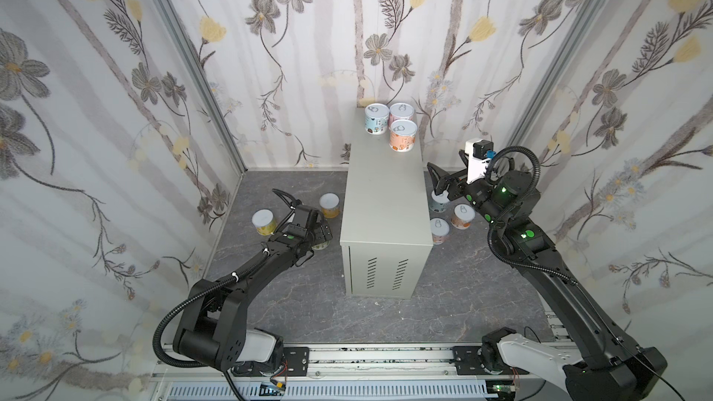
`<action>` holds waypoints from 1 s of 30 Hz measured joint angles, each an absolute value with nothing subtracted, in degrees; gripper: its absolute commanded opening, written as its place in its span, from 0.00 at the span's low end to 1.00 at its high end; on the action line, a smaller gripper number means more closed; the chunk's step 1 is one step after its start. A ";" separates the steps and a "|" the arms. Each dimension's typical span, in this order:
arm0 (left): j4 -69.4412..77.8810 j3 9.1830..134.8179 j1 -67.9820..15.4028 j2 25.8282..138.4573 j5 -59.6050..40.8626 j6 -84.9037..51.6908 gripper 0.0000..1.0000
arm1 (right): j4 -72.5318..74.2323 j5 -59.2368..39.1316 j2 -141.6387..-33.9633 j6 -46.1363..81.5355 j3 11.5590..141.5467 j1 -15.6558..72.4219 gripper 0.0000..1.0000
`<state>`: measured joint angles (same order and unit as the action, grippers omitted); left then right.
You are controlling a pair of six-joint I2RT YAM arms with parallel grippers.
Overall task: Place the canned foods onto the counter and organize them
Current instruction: 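Lower the left gripper toward the floor cans while the right gripper withdraws, then close the left gripper on the white-lidded can on the floor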
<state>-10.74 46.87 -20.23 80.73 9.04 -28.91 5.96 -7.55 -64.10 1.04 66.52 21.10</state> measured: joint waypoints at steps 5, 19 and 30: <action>-9.74 46.48 -21.45 83.68 9.52 -28.97 1.00 | 4.84 -7.55 -65.73 1.30 66.52 21.02 1.00; -6.52 50.19 -22.74 92.25 12.82 -25.45 1.00 | 3.73 -7.75 -67.31 2.00 66.28 20.45 1.00; -6.26 52.10 -23.66 97.65 15.00 -21.65 0.90 | 3.66 -7.53 -66.76 2.09 64.88 19.73 1.00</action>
<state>-6.26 52.10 -23.66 97.65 15.00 -21.65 3.66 -7.53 -66.76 2.09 64.88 19.73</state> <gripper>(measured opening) 0.910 0.996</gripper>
